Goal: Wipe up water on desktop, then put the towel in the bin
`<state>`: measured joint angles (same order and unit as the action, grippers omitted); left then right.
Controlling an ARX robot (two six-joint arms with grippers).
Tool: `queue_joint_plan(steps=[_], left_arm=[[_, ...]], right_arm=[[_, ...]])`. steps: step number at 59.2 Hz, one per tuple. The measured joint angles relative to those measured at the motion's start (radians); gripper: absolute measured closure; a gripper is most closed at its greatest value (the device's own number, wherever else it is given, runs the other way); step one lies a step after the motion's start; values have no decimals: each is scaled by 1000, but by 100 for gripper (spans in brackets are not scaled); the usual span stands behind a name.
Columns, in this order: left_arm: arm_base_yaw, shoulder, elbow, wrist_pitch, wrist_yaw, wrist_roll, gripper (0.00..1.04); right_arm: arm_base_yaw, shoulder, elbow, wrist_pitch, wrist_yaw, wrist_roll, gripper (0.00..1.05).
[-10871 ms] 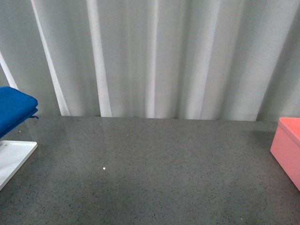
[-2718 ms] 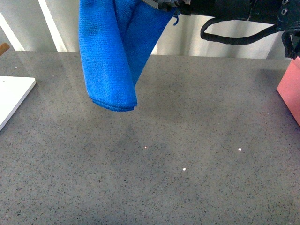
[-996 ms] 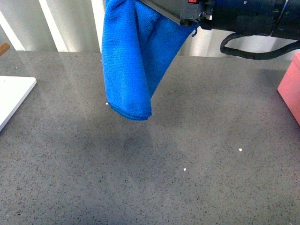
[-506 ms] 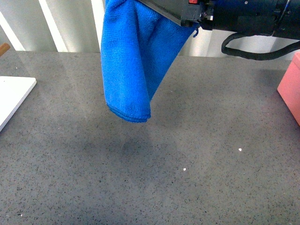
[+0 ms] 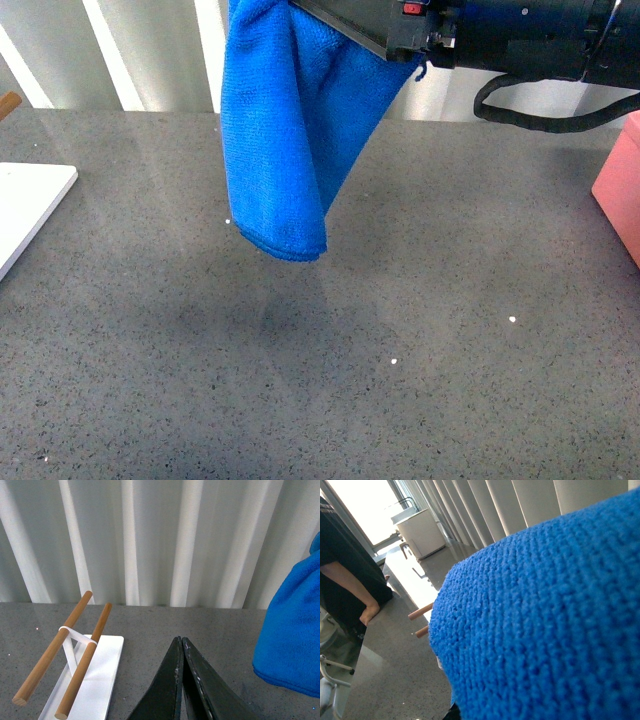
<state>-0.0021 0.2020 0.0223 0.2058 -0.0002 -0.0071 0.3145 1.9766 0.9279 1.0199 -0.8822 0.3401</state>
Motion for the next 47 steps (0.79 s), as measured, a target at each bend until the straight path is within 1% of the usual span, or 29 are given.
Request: queue_joint_plan(steps=[8, 13, 15, 28, 32, 34, 35, 40, 44, 47], left_arm=[[0, -34, 0, -34, 0, 0, 101], [0, -139, 0, -174, 0, 0, 101], [0, -166, 0, -196, 0, 0, 101], [0, -198, 0, -205, 0, 0, 101], [0, -198, 0, -205, 0, 0, 91], [0, -198, 0, -205, 0, 0, 86], [0, -198, 0, -205, 0, 0, 82], [0, -198, 0, -205, 0, 0, 70], [0, -198, 0, -205, 0, 0, 59], [0, -198, 0, -205, 0, 0, 50]], right_arm=[[0, 0, -5, 0, 6, -2, 100], [0, -5, -11, -3, 6, -4, 100], [-1, -6, -14, -4, 7, -5, 100], [-9, -27, -44, -5, 27, -6, 100], [-9, -46, -52, -61, 64, -28, 100], [-9, -59, -52, -120, 100, -48, 100], [-9, -71, -53, -166, 125, -74, 100], [-16, -106, -54, -336, 189, -171, 100], [-31, -131, -47, -501, 243, -252, 100], [-49, -137, -23, -646, 304, -329, 100]])
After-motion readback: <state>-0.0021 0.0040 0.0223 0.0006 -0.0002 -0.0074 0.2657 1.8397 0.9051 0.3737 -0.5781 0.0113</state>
